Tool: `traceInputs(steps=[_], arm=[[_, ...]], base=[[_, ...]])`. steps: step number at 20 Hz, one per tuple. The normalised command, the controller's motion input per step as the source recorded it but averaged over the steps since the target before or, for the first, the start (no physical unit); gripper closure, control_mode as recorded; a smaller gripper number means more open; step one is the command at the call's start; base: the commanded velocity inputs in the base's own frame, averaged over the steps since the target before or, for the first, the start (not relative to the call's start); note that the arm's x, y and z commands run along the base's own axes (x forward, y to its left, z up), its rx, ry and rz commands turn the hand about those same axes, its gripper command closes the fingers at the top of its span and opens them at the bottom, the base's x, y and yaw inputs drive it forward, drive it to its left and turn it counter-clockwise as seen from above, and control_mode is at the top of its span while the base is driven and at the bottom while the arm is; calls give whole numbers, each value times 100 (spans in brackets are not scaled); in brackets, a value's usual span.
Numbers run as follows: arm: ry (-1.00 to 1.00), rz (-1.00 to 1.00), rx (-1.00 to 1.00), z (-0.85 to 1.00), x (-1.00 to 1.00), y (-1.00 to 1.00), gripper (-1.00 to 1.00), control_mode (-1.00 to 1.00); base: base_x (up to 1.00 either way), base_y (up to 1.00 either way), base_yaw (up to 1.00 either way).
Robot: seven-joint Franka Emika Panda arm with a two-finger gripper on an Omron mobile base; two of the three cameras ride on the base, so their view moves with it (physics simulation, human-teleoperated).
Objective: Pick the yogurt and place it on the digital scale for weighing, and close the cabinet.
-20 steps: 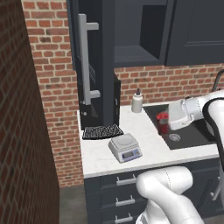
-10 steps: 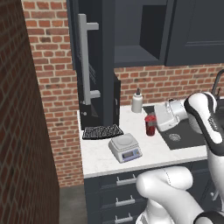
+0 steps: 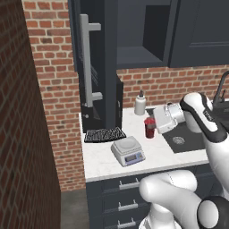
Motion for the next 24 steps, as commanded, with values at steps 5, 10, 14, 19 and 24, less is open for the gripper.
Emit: traceInputs(steps=[5, 10, 14, 19, 24], arm=[[0, 0, 6, -27, 11, 14, 100, -100], [4, 0, 0, -14, 0, 26, 100, -100], [6, 0, -2, -11, 0, 31, 100, -100], [8, 0, 1, -3, 0, 26, 100, -100], [0, 0, 1, -9, 3, 8, 100, -100]], base=[[0, 0, 0], [0, 0, 0], [0, 0, 0], [0, 0, 0], [0, 0, 0]])
